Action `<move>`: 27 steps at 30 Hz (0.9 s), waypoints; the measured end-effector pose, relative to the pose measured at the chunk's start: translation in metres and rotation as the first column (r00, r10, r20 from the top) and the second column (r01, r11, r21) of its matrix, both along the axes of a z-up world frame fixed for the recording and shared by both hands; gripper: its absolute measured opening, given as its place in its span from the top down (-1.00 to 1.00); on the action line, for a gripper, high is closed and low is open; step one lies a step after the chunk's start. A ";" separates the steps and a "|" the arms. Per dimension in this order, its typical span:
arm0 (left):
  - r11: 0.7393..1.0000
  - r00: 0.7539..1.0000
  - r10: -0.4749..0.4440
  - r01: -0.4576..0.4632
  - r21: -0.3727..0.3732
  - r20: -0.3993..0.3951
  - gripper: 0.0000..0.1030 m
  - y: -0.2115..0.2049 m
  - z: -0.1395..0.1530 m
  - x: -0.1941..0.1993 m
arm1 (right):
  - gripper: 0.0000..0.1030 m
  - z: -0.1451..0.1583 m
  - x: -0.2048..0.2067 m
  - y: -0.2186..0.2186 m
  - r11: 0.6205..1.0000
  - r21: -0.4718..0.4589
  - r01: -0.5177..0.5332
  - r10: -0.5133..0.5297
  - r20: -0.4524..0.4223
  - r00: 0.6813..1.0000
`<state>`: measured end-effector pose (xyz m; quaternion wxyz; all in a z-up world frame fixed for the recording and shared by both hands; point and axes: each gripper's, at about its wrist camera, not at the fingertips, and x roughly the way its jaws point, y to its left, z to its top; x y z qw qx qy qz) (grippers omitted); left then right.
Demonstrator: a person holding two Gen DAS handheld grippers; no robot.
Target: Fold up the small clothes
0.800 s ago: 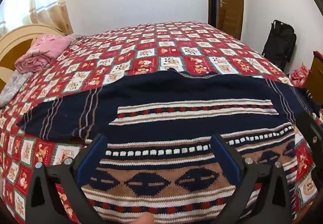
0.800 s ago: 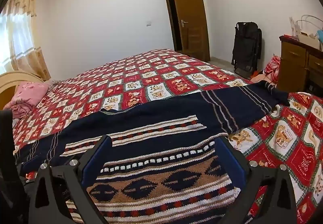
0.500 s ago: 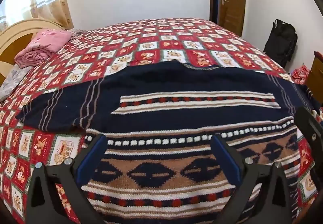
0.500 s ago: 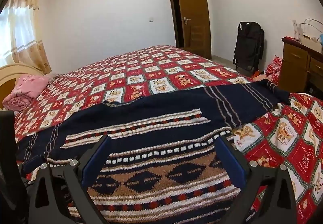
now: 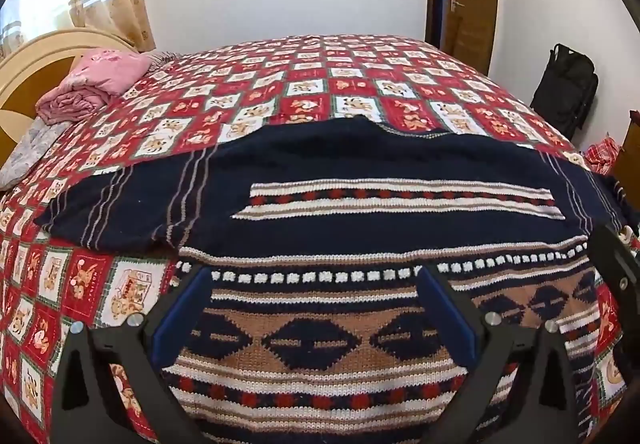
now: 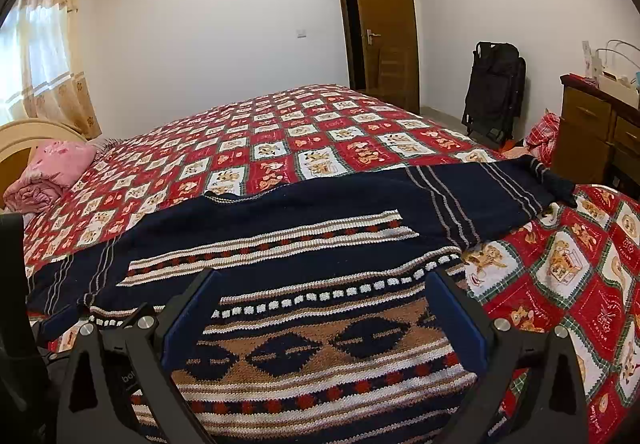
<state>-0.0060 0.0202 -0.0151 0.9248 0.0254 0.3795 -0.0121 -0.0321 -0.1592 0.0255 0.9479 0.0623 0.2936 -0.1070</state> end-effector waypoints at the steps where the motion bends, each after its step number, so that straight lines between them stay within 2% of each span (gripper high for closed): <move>1: 1.000 1.000 -0.001 0.001 -0.001 -0.001 -1.00 0.000 0.000 0.000 | -0.98 -0.001 0.000 0.000 1.000 -0.001 -0.001 0.001 0.001 1.000; 27: 1.000 1.000 0.016 -0.016 0.004 -0.003 -1.00 0.001 -0.001 -0.003 | -0.98 -0.002 -0.002 0.004 1.000 -0.007 -0.009 0.009 -0.011 1.000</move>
